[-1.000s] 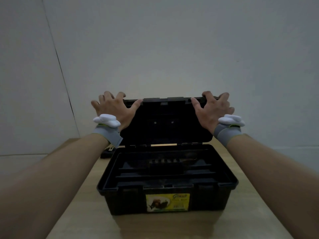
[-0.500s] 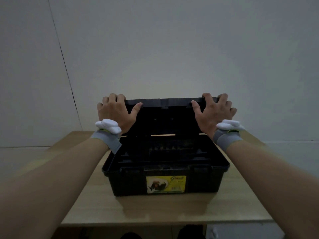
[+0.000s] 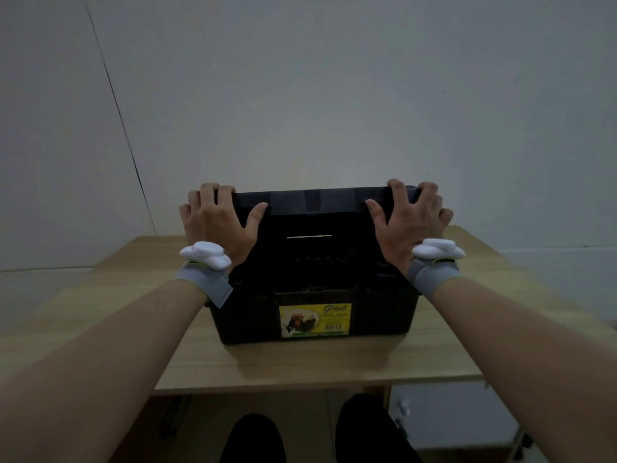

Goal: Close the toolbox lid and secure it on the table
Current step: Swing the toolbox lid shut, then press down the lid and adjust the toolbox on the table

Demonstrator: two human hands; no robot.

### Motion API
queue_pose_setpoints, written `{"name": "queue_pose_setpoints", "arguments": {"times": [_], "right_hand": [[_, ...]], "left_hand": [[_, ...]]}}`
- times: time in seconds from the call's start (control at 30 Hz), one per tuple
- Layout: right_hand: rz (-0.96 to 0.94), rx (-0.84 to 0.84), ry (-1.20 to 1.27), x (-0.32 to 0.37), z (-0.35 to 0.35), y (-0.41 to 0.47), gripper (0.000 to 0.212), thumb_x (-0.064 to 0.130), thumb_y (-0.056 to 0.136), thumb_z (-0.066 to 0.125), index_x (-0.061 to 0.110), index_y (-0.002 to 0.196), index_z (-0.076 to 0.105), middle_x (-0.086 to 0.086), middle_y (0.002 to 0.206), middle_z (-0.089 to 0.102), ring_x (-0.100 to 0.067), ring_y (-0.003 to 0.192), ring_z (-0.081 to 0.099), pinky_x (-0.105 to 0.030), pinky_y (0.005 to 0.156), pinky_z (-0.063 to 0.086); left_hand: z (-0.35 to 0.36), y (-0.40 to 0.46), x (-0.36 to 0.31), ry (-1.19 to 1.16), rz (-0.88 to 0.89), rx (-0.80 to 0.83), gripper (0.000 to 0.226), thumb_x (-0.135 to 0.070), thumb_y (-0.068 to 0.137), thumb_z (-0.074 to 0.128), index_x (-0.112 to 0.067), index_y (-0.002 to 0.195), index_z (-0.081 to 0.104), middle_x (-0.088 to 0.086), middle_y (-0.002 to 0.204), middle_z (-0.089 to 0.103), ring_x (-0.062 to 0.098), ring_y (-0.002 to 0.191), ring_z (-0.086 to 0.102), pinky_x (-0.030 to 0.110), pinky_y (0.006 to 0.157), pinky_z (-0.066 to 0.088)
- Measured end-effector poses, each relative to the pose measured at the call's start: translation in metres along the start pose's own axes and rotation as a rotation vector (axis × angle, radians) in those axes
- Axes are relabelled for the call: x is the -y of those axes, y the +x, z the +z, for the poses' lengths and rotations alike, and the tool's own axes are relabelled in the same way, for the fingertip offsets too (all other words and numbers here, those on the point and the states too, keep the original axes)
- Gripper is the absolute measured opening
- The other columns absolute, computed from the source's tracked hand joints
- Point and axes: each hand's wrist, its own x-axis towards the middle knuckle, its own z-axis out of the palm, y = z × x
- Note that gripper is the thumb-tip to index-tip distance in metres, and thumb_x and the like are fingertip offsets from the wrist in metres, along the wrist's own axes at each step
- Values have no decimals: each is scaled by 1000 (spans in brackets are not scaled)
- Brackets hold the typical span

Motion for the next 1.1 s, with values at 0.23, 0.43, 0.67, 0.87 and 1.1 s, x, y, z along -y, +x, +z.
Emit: {"name": "queue_pose_setpoints", "arguments": {"times": [0.23,0.43,0.67,0.87,1.1], "right_hand": [[-7,-1,21,-9,0,-25,57,66,88,39,23,123,50,-19,115,45,-35,95,49,-46,80,38],[-9,7,51,-14,0,-44,58,64,87,43,21,125,50,-21,116,45,-35,99,49,-48,84,39],[-4,23,77,-16,-2,-55,57,63,86,47,21,125,50,-21,117,45,-36,101,49,-49,88,37],[-3,35,75,-17,-4,-58,59,62,85,49,20,126,51,-22,117,45,-37,102,49,-50,89,37],[-4,66,70,-18,-6,-61,60,62,86,49,19,127,51,-22,119,45,-37,105,48,-50,91,37]], "left_hand": [[-1,-29,3,-15,-4,5,61,-61,88,51,-5,112,57,19,114,56,38,101,51,46,82,38],[0,-49,4,-52,-2,-23,61,-58,87,57,-2,112,58,20,114,56,39,101,52,47,82,41],[-1,-59,5,-67,-7,-29,59,-55,86,59,-3,113,58,20,115,56,40,103,51,47,84,39],[-2,-63,5,-73,-6,-24,60,-55,86,60,-1,114,58,21,115,56,41,103,52,48,85,39],[0,-67,6,-79,-6,-16,61,-55,86,60,-1,114,57,21,115,56,41,103,52,49,84,41]]}}
